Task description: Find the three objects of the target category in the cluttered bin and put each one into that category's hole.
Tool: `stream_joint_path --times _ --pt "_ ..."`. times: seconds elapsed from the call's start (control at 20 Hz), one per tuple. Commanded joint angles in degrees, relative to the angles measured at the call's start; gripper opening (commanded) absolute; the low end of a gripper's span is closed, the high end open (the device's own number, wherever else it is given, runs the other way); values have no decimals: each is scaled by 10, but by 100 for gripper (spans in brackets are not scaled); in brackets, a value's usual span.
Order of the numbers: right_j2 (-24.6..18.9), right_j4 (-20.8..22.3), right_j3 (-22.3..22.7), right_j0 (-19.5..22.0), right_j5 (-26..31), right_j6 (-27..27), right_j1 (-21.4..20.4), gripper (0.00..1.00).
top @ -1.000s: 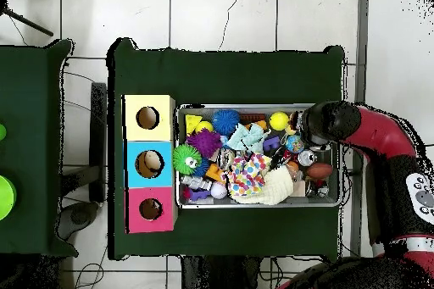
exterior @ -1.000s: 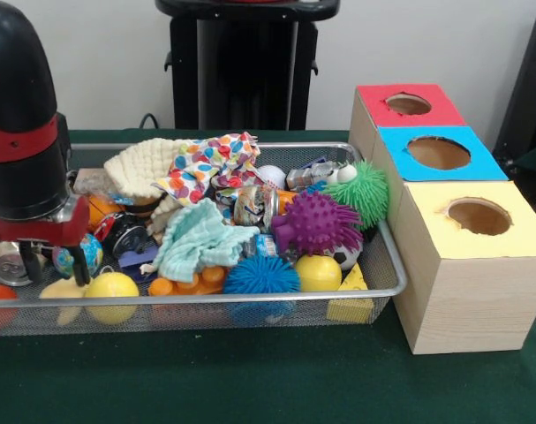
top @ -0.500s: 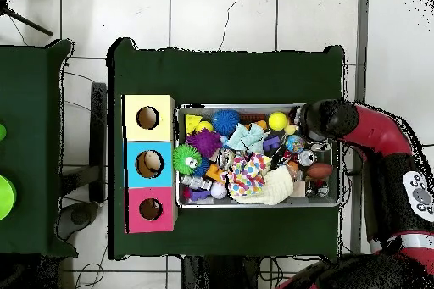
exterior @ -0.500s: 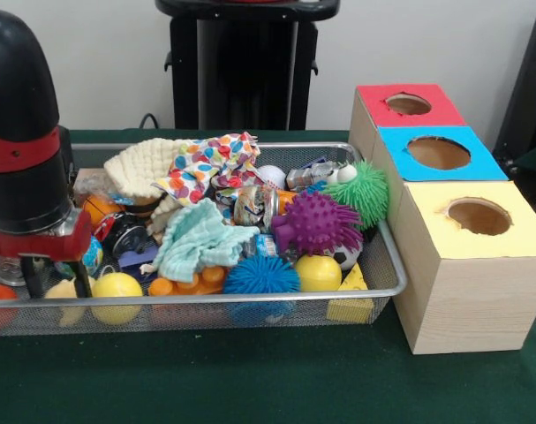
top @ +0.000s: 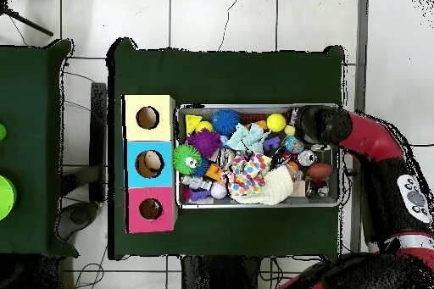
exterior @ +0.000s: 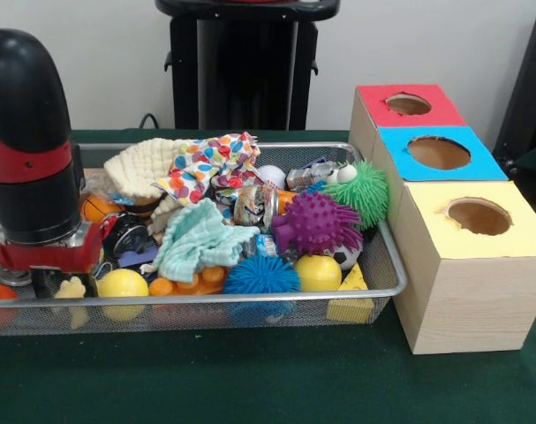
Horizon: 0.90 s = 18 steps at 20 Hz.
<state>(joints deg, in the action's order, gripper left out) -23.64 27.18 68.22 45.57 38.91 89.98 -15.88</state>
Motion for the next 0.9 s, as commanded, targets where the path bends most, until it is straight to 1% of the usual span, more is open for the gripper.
stream_joint_path --times 0.05,0.25,0.5,0.75,0.85,0.9 --pt "-18 9 77 -3 -41 -12 22 0" --pt "-4 8 81 -16 -22 -2 17 0" --pt "-6 9 94 -16 -28 -6 9 0" --pt "-16 4 86 -12 -6 -31 13 0" --pt "-18 3 91 -13 8 -41 0 0" --pt "-22 3 97 -12 13 -50 -14 0"
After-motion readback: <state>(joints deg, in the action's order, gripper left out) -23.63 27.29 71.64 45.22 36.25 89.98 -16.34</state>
